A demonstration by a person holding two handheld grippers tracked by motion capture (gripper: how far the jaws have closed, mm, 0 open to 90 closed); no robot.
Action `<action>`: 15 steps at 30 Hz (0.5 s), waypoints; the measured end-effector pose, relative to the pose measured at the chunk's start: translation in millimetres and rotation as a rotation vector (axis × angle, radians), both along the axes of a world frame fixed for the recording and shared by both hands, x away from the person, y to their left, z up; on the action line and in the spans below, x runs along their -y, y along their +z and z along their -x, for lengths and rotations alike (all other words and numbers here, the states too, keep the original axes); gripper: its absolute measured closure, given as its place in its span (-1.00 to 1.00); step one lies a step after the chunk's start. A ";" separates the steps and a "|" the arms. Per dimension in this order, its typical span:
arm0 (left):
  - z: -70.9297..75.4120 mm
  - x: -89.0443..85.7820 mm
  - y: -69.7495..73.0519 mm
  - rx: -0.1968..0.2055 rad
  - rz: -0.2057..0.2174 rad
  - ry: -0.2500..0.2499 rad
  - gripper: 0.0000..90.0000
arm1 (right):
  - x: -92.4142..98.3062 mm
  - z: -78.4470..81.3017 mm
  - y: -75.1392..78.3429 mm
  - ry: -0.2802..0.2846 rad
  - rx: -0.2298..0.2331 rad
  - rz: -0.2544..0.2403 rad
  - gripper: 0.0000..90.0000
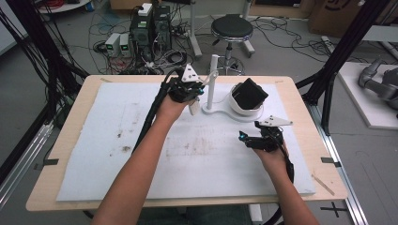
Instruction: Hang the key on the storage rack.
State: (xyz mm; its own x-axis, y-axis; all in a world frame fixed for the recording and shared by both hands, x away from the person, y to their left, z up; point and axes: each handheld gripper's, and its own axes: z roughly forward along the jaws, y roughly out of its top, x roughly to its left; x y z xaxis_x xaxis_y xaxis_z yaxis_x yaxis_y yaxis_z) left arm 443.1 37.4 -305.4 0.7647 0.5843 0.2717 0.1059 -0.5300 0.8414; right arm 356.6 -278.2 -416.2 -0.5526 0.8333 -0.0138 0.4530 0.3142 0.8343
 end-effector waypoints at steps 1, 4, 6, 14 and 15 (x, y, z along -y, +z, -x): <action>0.0 0.2 -1.2 -0.007 0.005 0.000 0.79 | 0.1 0.0 0.0 0.000 0.000 0.001 -0.53; -1.0 0.3 -3.6 -0.015 0.012 -0.004 0.69 | 0.2 0.1 0.1 0.001 0.000 0.001 -0.53; -1.4 -0.1 -4.2 -0.020 0.011 -0.003 0.65 | -0.2 0.0 -0.1 0.000 -0.001 0.001 -0.53; 2.2 -8.6 -6.4 -0.026 0.054 0.004 0.41 | -0.3 0.9 0.3 -0.005 0.002 -0.001 -0.53; 3.8 -11.2 -8.1 -0.032 0.063 -0.002 0.40 | -0.2 0.8 0.4 -0.003 -0.001 0.000 -0.53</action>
